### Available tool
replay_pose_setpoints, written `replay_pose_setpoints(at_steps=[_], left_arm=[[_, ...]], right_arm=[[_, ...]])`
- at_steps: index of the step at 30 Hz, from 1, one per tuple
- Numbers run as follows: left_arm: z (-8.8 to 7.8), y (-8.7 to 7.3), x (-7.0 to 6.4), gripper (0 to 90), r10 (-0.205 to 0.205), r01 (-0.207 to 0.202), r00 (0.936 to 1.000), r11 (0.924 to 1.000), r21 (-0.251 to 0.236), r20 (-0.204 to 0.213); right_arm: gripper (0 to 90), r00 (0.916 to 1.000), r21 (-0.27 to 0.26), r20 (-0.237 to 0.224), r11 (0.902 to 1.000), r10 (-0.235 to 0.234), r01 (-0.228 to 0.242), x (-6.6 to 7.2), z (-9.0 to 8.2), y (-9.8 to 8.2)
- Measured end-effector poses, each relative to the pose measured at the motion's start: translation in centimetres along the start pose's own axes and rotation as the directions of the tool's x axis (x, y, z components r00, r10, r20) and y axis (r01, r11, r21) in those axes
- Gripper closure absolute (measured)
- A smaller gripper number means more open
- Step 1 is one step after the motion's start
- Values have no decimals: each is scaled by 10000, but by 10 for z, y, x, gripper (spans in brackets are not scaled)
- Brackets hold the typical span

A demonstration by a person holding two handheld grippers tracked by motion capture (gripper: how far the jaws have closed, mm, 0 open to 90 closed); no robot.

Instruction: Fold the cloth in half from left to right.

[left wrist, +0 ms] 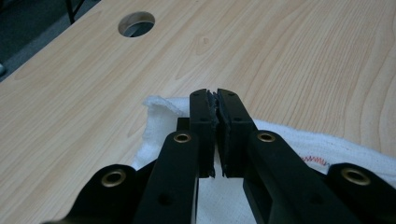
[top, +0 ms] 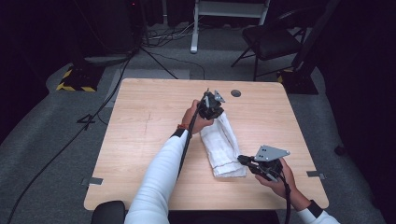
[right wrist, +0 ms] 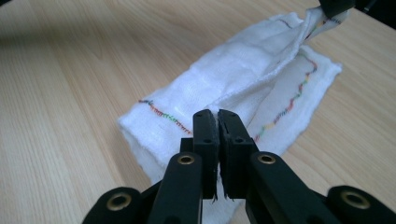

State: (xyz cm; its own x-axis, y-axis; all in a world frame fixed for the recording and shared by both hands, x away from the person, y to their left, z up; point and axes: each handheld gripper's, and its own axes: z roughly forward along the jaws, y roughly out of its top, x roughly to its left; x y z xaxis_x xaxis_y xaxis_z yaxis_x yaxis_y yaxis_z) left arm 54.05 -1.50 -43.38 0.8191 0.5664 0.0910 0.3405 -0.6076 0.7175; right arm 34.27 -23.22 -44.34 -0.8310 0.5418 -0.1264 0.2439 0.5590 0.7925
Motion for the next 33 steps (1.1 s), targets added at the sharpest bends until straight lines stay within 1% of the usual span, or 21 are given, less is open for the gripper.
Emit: replay_pose_setpoints(at_steps=[3,6,7,8,10,11,13,15,17,19,20,21,22,23,25,27,28,29,31,32,33], left_arm=[[8,0,-4,816,-204,204,9998,9997,-106,-50],[11,-1,-7,691,-450,447,9988,9989,-172,-182],[9,-2,-8,656,-446,442,9989,9987,-255,-155],[7,-3,-9,645,-473,468,9988,9982,-378,-143],[0,-6,-10,600,-444,436,9989,9980,-452,-170],[-3,-7,-11,563,-449,439,9988,9979,-477,-183],[-15,-13,-16,470,-411,400,9990,9977,-553,-195],[-27,-21,-23,427,-276,267,9995,9979,-589,-139],[-38,-30,-30,344,-231,226,9997,9982,-557,-79],[-50,-42,-41,292,-160,168,9997,9989,-445,170],[-54,-47,-46,275,-38,48,9997,9992,-405,250],[-57,-52,-51,267,-20,34,9994,9992,-397,355],[-61,-60,-58,263,31,-10,9983,9993,-364,588],[-62,-66,-65,258,101,-79,9973,9995,-301,726],[-64,-75,-78,251,328,-327,9956,9995,-32,880],[-64,-79,-87,240,346,-362,9943,9992,138,1008],[-64,-81,-93,236,388,-416,9931,9989,233,1105],[-64,-83,-98,229,512,-548,9922,9981,292,1135],[-63,-86,-106,226,606,-657,9908,9971,390,1208],[-61,-88,-110,223,649,-704,9902,9967,412,1238],[-59,-89,-113,222,766,-837,9890,9952,515,1261]], right_arm=[[868,9999,349,-106,9994,1,3,-4,2,-7],[865,9998,554,-189,9985,48,-37,-4,4,-9],[865,9997,633,-249,9980,50,-34,-4,5,-10],[865,9996,710,-278,9975,12,8,-4,5,-10],[859,9993,887,-370,9960,-54,87,-4,6,-12],[846,9992,984,-391,9951,-38,76,-4,6,-14],[806,9989,1238,-458,9923,83,-26,-5,7,-19],[791,9987,1458,-500,9893,128,-54,-6,7,-23],[713,9985,1646,-502,9862,236,-151,-8,7,-27],[658,9991,1835,-270,9827,321,-266,-11,5,-33],[628,9988,1800,-266,9830,409,-355,-13,5,-35],[606,9982,1775,-211,9828,559,-513,-15,3,-36],[597,9977,1763,-167,9824,654,-615,-17,2,-38],[576,9970,1704,-83,9825,772,-747,-20,-1,-39],[551,9959,1490,80,9847,906,-908,-25,-6,-40],[529,9939,1200,168,9866,1094,-1106,-30,-9,-40],[519,9935,1074,205,9877,1121,-1136,-33,-10,-40],[507,9933,1016,293,9882,1118,-1142,-35,-8,-40],[493,9945,962,157,9899,1033,-1043,-38,-3,-41],[486,9953,1020,135,9901,956,-965,-38,0,-40],[480,9958,1107,128,9896,907,-915,-39,4,-40]])
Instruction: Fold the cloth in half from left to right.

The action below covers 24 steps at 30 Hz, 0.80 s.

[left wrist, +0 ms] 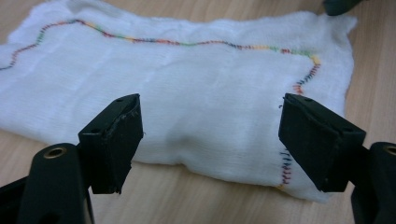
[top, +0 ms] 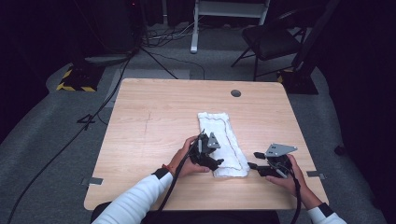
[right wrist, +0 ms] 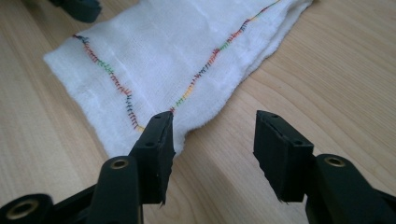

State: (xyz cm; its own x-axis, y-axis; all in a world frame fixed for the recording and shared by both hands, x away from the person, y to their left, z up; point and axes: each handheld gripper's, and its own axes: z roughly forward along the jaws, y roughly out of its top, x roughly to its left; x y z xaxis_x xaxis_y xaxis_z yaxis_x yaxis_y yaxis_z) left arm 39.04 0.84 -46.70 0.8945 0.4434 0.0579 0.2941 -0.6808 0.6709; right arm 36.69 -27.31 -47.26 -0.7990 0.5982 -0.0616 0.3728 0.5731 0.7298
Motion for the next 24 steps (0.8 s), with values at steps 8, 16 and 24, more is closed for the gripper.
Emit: replay_pose_setpoints(at_steps=[8,16,24], left_arm=[[17,-9,-5,203,166,-172,9998,9972,734,94],[9,-21,-6,206,190,-179,9997,9973,705,-149],[-8,-41,-5,209,-126,139,9998,9973,723,-182]], right_arm=[[418,9985,290,117,9982,-529,525,-7,22,5],[437,9972,423,-223,9965,-712,721,-1,29,6],[448,9909,416,-785,9927,-1095,1130,21,32,10]])
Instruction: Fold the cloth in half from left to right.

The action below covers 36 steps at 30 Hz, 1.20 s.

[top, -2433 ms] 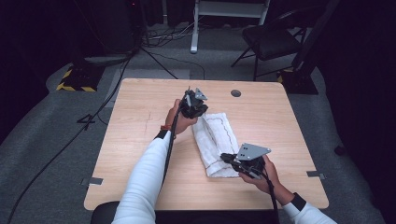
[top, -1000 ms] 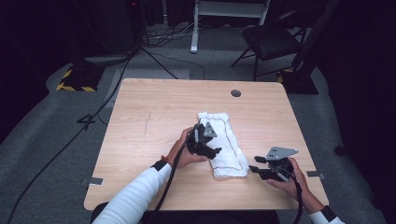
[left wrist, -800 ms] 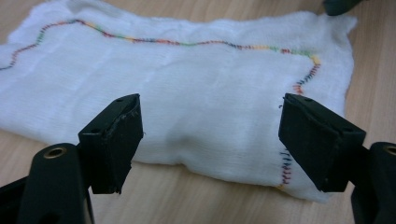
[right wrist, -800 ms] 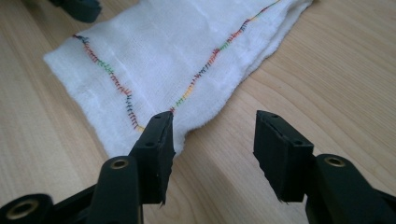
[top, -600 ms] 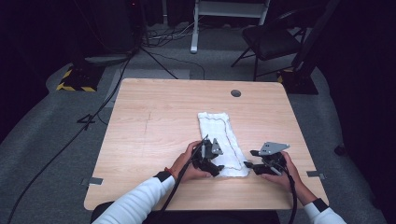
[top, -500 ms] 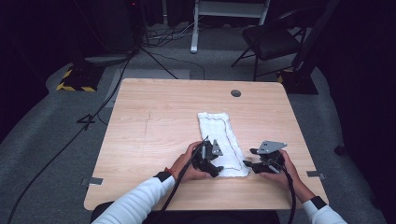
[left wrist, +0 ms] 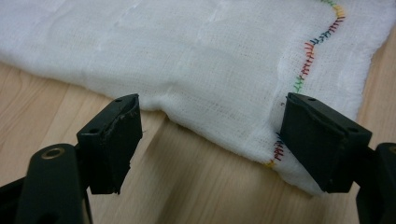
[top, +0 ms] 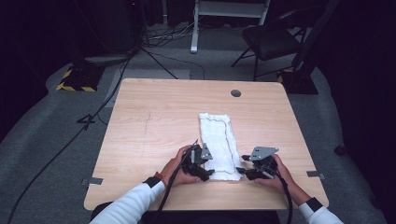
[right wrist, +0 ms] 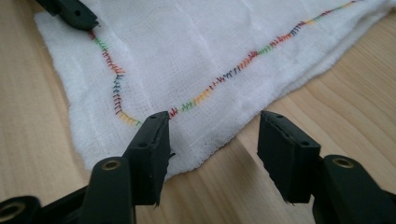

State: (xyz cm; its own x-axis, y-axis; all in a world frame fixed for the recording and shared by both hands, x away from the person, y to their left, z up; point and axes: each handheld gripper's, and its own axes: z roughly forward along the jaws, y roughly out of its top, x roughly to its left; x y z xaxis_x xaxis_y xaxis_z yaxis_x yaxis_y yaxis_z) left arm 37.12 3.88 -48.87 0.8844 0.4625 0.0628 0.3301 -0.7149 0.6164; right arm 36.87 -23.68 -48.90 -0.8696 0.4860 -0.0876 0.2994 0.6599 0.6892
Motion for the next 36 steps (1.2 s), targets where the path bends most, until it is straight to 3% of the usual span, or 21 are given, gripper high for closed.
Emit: replay_pose_setpoints(at_steps=[10,15,18,22,27,36], left_arm=[[-17,-25,-5,211,-824,824,9963,9966,13,238],[-24,-30,-10,211,-746,746,9972,9972,-9,88],[-30,-30,-8,205,-569,573,9981,9983,-142,221],[-35,-28,0,183,-630,628,9980,9972,-395,-29],[-36,-23,17,185,-881,868,9958,9950,-496,-252],[-39,-6,51,201,-1263,1199,9906,9864,-1125,-518]], right_arm=[[444,9978,-49,-567,9995,-330,327,22,4,6],[413,9969,-73,-653,9990,-444,440,28,5,7],[409,9973,-153,-627,9992,-381,373,26,3,7],[415,9992,-470,-372,9988,-118,100,14,-5,9],[422,9986,-1028,194,9936,499,-477,-13,-13,15],[435,9845,-1733,908,9759,1498,-1325,-53,-17,33]])
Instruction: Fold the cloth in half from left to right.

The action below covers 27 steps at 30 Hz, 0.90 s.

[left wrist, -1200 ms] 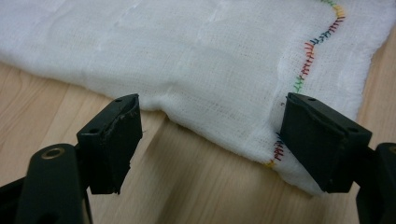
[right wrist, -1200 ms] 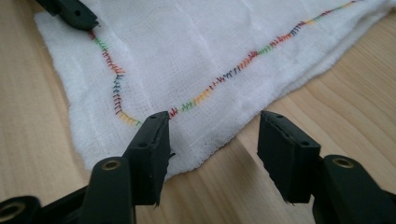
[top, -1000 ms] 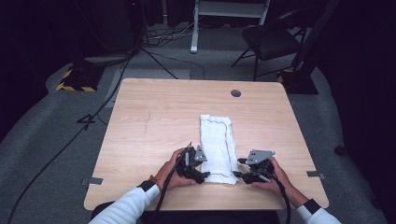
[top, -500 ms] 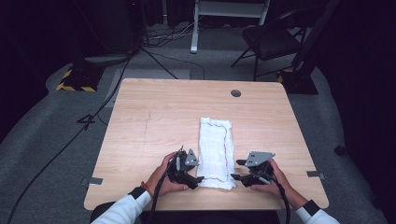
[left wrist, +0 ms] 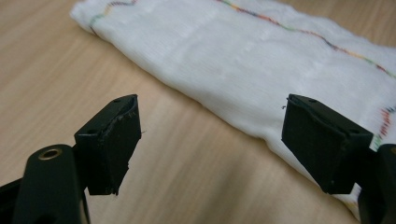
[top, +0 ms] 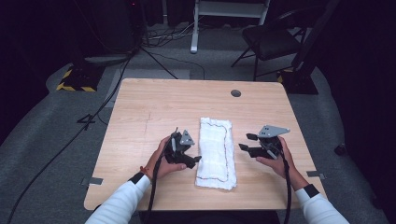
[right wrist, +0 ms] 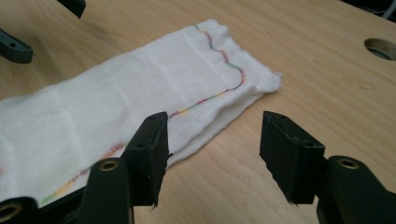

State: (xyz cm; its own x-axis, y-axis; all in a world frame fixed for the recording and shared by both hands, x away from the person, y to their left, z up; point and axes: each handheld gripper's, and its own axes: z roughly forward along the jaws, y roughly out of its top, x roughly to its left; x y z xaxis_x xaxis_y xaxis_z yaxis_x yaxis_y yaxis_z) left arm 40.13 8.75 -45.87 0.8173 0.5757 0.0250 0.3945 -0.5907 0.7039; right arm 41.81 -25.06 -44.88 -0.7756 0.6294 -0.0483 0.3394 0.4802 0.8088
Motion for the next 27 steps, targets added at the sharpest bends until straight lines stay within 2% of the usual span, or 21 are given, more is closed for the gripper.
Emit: replay_pose_setpoints(at_steps=[2,4,6,11,13,16,22,25,27], left_arm=[[1,6,7,202,-61,60,9999,10000,-71,-98],[3,11,15,210,-246,241,9995,9995,-199,-218],[5,16,22,212,-315,308,9992,9992,-270,-265],[13,26,37,227,-289,270,9968,9993,-264,-740],[18,29,43,224,-378,361,9961,9991,-225,-793],[28,34,50,228,-523,518,9938,9986,-81,-983],[53,43,67,228,-798,843,9883,9960,298,-1300],[63,48,73,225,-1047,1097,9826,9937,244,-1532],[71,49,79,223,-1292,1341,9805,9907,236,-1482]], right_arm=[[439,9995,-89,150,9996,278,-277,-7,3,5],[448,9981,-161,490,9992,374,-366,-12,7,9],[450,9969,-152,638,9988,466,-457,-17,12,12],[447,9952,39,850,9988,478,-483,-23,25,20],[460,9948,190,942,9990,391,-411,-24,31,23],[470,9942,409,1046,9987,255,-300,-26,38,26],[458,9897,573,1363,9969,449,-531,-36,56,33],[459,9879,703,1447,9953,559,-666,-40,68,35],[457,9881,805,1382,9936,677,-794,-42,76,36]])
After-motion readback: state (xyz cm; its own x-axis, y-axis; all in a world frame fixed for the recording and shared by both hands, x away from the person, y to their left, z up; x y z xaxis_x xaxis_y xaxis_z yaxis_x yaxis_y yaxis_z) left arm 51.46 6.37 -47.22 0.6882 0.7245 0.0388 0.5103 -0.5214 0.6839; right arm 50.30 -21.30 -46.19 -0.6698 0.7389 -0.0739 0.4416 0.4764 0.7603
